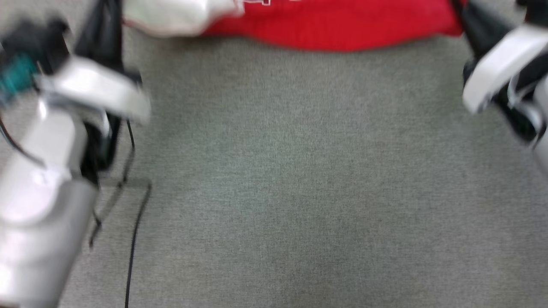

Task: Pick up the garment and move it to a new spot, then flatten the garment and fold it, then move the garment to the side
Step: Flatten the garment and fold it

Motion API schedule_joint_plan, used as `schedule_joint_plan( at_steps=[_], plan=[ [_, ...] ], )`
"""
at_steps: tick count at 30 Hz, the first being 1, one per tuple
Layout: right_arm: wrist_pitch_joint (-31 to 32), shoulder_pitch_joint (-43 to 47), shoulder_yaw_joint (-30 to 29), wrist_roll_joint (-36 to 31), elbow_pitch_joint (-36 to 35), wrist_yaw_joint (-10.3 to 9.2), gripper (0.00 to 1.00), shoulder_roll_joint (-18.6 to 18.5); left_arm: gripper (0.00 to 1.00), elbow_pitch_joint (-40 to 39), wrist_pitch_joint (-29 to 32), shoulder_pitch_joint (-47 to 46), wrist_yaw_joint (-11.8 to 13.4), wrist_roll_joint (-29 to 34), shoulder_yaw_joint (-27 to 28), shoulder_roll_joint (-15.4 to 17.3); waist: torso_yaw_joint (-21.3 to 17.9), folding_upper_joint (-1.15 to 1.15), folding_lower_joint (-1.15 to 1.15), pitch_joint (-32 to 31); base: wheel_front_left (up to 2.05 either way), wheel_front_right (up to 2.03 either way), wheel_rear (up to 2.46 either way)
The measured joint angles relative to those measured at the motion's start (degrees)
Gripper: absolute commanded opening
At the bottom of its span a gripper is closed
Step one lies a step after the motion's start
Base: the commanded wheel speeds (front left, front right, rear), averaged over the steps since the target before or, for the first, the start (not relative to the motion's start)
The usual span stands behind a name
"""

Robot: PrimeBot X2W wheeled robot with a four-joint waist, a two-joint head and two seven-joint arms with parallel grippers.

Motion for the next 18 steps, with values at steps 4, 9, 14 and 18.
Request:
schedule_joint_plan(
  at_steps=[4, 9, 14, 18],
  plan=[
    [0.0, 6.0, 2.6, 1.5, -2.0, 0.00, 0.00, -2.0, 0.00, -4.3, 0.0, 10.2, 1.8, -0.8, 0.9, 0.9, 0.1, 0.00, 0.00, -3.1, 0.00, 0.00, 0.00],
    [-0.1, 12.2, 5.3, 3.5, -4.5, 0.00, 0.00, -4.5, 0.00, -8.5, -0.1, 22.0, 3.4, -2.6, 2.2, 2.0, 0.4, 0.00, -0.01, -7.0, 0.00, 0.00, 0.00],
    [-0.6, 18.8, 7.2, 5.3, -6.9, 0.00, 0.00, -6.5, 0.00, -11.7, 0.0, 32.9, 4.9, -5.0, 1.8, 1.8, 0.9, 0.00, -0.01, -11.2, 0.00, 0.00, 0.00],
    [-1.2, 24.9, 7.8, 6.8, -8.4, 0.00, 0.00, -7.5, 0.00, -13.5, 0.2, 40.3, 6.4, -6.3, 0.9, 1.0, 1.4, 0.00, -0.01, -14.4, 0.00, 0.00, 0.00]
  ],
)
